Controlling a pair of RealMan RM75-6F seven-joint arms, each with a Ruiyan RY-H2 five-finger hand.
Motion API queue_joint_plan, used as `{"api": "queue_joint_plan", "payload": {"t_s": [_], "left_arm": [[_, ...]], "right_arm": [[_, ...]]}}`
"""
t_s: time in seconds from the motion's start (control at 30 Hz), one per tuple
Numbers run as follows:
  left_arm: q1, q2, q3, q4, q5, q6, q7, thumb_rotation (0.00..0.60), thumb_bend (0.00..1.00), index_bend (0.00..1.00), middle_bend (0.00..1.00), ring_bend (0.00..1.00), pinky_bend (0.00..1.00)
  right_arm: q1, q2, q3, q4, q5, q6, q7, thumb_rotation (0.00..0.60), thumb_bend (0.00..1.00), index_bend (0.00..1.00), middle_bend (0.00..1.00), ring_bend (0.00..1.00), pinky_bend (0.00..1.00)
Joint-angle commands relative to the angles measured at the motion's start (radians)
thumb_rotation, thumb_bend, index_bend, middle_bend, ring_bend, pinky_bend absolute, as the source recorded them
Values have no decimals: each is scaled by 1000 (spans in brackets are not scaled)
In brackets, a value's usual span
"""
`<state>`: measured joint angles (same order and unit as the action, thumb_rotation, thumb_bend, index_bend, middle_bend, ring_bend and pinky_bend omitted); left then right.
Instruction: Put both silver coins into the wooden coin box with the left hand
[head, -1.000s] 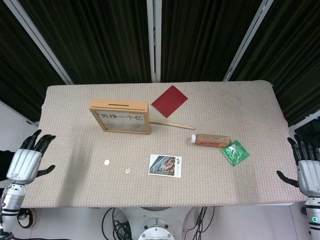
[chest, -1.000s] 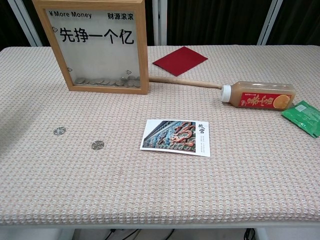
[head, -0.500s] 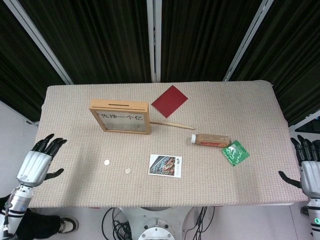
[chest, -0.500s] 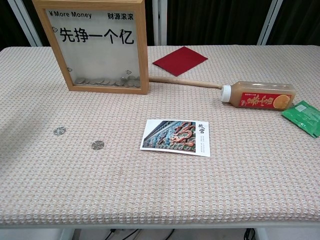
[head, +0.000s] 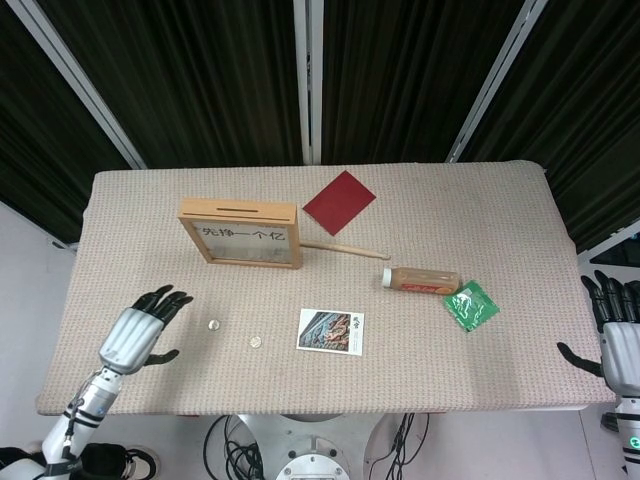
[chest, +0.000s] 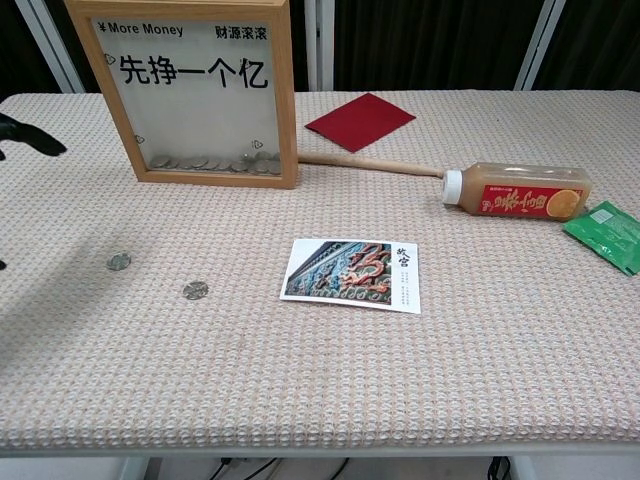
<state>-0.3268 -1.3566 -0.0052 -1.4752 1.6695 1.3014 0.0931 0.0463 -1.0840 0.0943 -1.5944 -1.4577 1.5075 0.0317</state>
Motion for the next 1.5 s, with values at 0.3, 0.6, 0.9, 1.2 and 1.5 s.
{"api": "queue_joint_plan", "payload": {"t_s": [0.3, 0.6, 0.9, 1.2, 1.5], "left_arm": [[-55, -149, -8, 137, -25, -52, -6, 600, 76, 277, 172, 101, 228], [-74, -194, 13, 209, -17, -65, -39, 600, 103, 302, 171, 77, 200], [-83, -207, 21, 240, -26, -69, -53, 600, 192, 301, 171, 68, 176], [-82, -237, 27, 282, -48, -78, -60, 600, 206, 321, 171, 69, 170], [-87, -258, 30, 315, -61, -88, -66, 600, 211, 361, 171, 69, 168]], "right_arm": [[-11, 9, 0, 20, 9, 3, 40, 600, 82, 0, 0, 0, 0], [-14, 17, -1, 25, 13, 0, 52, 600, 82, 0, 0, 0, 0], [-10, 13, -1, 26, 14, -12, 48, 600, 82, 0, 0, 0, 0], [-10, 15, 2, 27, 19, -12, 48, 600, 83, 0, 0, 0, 0], [-10, 14, 2, 31, 20, -14, 56, 600, 82, 0, 0, 0, 0]]}}
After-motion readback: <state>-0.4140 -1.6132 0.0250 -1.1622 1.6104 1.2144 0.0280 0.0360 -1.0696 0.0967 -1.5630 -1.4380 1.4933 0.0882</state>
